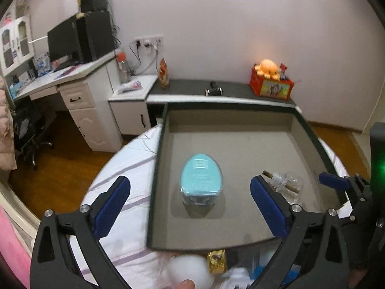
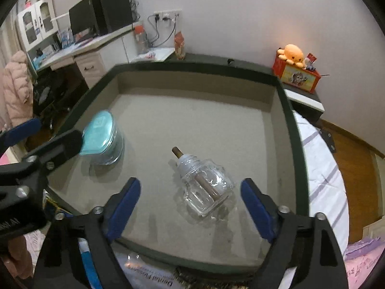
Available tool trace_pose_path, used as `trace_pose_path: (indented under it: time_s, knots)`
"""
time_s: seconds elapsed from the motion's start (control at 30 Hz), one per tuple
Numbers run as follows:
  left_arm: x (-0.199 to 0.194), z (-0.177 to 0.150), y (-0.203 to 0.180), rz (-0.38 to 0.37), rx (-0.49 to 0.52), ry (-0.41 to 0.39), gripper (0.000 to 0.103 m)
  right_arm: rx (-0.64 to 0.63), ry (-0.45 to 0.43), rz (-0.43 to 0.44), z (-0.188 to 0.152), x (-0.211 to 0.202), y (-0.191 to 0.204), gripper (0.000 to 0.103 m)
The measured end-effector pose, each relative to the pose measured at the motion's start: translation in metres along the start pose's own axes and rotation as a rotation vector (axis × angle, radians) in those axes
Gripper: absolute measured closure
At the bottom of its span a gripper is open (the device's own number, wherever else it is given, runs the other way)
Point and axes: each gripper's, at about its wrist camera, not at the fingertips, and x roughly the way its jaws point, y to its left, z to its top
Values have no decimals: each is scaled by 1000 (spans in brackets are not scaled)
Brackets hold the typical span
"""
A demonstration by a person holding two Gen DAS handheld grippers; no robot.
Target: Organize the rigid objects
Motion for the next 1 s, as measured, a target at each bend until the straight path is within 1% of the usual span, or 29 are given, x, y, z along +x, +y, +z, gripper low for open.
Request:
trace_pose_path:
  time_s: [0.13,0.3,0.4,0.57,0.77,0.87,1.0]
  knots:
    - [-40,-5,11,18,-25,-74,0,44,-75,-12,1,-30,-1,0]
    - [-89,-20,18,36,-40,-139,0,91,-161,-32,-7,-79,4,0]
    - [-115,-31,20,37,-44,-165,0,110,-206,-32,-15,-109,8,0]
    - [-148,-47,22,33,-54,-183,0,140,-294,-38,-38,-165,16,0]
    - [-184,-69,16,25,-56,-190,0,145,-360,-22,-67,-216,21,0]
    - [-195,-80,14,18,-60,-187,0,158,-384,-9,-85,-235,22,0]
    - [-206,-95,10,33,-51,-177,0,181,-399,-7,-112,-252,23,0]
